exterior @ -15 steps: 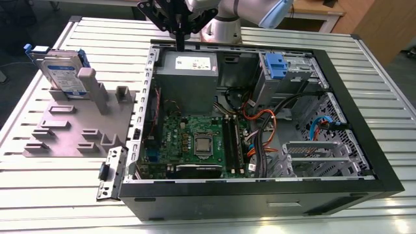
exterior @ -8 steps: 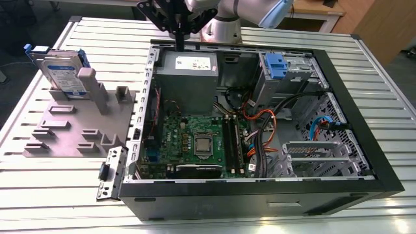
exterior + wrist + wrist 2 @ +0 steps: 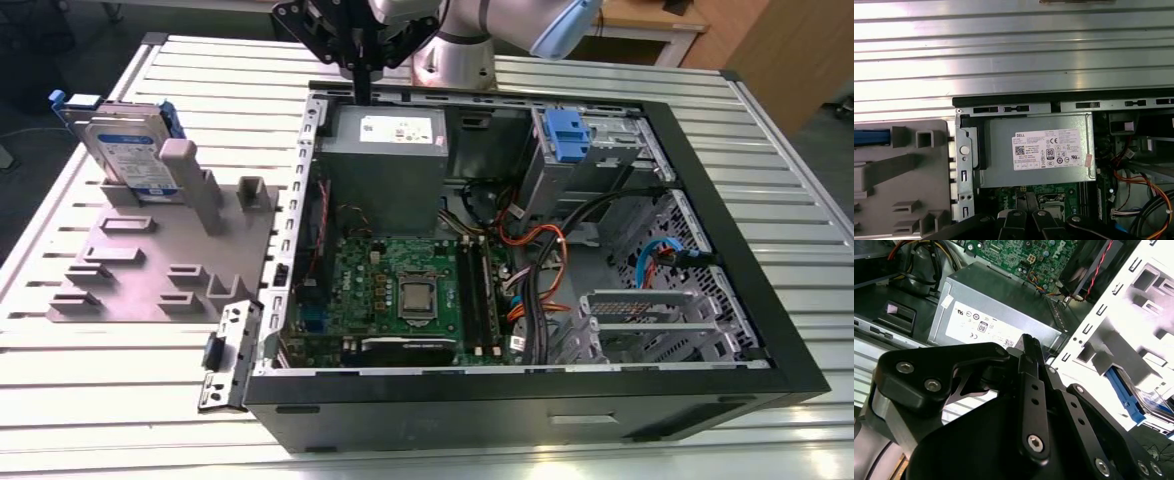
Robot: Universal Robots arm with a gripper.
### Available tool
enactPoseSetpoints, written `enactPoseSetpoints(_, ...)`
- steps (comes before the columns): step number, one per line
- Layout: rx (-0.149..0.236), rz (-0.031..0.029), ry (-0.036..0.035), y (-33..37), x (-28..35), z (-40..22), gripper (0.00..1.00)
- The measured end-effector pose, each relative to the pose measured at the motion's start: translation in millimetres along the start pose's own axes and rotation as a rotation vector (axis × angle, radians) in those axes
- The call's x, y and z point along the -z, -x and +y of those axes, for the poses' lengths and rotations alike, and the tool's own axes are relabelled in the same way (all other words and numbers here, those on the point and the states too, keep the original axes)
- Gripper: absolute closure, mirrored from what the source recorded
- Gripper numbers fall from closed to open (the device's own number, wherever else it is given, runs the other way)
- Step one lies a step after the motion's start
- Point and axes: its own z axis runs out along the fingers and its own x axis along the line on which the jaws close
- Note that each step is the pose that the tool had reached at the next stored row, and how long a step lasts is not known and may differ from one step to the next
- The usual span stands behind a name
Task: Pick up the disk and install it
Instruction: 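Reach for the disk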
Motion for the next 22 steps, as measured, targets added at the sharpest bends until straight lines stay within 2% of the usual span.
enactPoseSetpoints(10,0.000,0.0000,0.0001,-1.1,0.0,-0.1,0.89)
enactPoseSetpoints(18,0.000,-0.0001,0.0000,-10.2,0.3,-0.8,0.89)
enactPoseSetpoints(22,0.000,0.0000,0.0000,-10.8,0.3,-0.8,0.89)
